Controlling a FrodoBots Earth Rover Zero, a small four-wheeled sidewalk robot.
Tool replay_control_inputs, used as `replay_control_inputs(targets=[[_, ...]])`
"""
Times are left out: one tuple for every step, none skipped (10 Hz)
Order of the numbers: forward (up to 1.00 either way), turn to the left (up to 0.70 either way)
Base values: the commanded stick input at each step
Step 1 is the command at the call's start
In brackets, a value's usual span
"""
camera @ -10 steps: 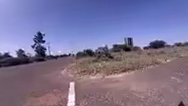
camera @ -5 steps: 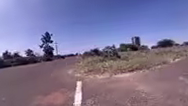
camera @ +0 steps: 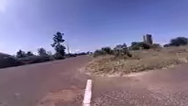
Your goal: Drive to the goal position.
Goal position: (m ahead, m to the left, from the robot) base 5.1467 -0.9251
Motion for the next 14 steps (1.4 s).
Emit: replay_control_inputs(targets=[[0.0, 0.7], [0.0, 0.7], [0.0, 0.7], [0.0, 0.7], [0.0, 0.7], [0.03, 0.62], [0.7, 0.0], [0.7, 0.0], [0.7, 0.0], [0.7, 0.0], [0.7, 0.27], [0.7, 0.32], [0.7, 0.22], [0.7, 0.11]])
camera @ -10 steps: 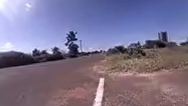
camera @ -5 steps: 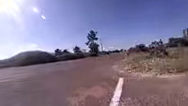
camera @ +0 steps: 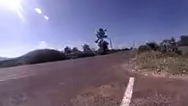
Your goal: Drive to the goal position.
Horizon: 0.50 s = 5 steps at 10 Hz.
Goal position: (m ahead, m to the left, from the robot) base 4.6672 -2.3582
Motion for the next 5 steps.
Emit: replay_control_inputs(targets=[[0.7, 0.0], [0.7, 0.0], [0.7, 0.0], [0.7, 0.0], [0.7, 0.0]])
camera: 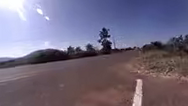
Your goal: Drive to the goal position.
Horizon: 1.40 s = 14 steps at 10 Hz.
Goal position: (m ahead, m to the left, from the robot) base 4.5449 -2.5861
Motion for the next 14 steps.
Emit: replay_control_inputs(targets=[[0.7, 0.0], [0.7, 0.0], [0.7, 0.0], [0.7, 0.0], [0.7, 0.0], [0.71, -0.01], [0.79, -0.06], [0.85, -0.34], [0.85, -0.34], [0.85, -0.34], [0.85, -0.34], [0.85, -0.34], [0.85, -0.34], [0.85, -0.3]])
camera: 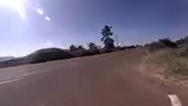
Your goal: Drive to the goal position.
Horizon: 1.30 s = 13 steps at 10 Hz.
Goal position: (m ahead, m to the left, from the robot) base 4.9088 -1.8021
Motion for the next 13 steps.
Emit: replay_control_inputs(targets=[[0.85, -0.13], [0.85, 0.0], [0.85, 0.0], [0.85, -0.04], [0.85, -0.17], [0.89, -0.27], [0.96, -0.36], [1.0, -0.4], [1.0, -0.4], [1.0, -0.4], [1.0, -0.4], [1.0, -0.26], [1.0, -0.06]])
